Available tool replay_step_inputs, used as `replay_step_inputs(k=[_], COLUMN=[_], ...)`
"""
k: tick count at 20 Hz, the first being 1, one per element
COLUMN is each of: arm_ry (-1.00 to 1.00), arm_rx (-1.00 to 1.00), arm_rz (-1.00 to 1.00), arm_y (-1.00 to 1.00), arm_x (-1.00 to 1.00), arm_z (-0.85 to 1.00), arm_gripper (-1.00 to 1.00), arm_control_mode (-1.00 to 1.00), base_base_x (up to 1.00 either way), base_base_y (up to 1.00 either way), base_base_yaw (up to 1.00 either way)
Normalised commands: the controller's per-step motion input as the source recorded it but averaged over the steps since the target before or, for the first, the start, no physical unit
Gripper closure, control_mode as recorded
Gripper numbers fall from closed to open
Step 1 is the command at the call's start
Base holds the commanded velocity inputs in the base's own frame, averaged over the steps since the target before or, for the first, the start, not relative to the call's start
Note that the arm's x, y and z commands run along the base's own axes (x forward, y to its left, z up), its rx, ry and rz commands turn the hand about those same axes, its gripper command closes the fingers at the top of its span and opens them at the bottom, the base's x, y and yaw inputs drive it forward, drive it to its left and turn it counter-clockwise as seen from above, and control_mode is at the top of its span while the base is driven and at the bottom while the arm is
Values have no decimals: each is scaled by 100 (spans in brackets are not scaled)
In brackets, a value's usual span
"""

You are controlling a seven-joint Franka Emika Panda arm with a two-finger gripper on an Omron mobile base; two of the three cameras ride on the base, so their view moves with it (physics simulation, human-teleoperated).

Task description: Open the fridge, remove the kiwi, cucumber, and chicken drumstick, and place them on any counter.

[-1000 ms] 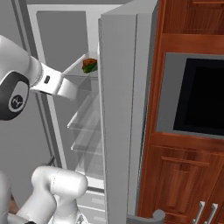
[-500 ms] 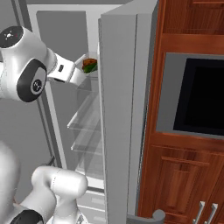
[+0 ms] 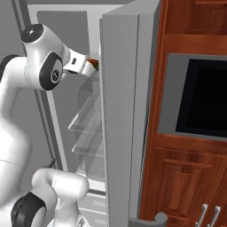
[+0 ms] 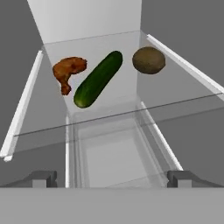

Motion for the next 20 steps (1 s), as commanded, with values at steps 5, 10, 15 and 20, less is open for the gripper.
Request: replay_step_inputs(k=[5,10,15,20], arm_ry=[0,0,0,-6], arm_rx=[-2,-2,0,0], arm_rz=[0,0,0,0], arm_y=[-18,-37,-10,1], arm_x=[72,55,51,19], arm_z=[-1,-12,-13,-2], arm_gripper=[-100,-100,-100,-100], arm_control_mode=[-100,-100,-100,-100], base_base_x=[0,0,0,0], base_base_y=[0,0,0,0], base_base_yaw=[0,0,0,0])
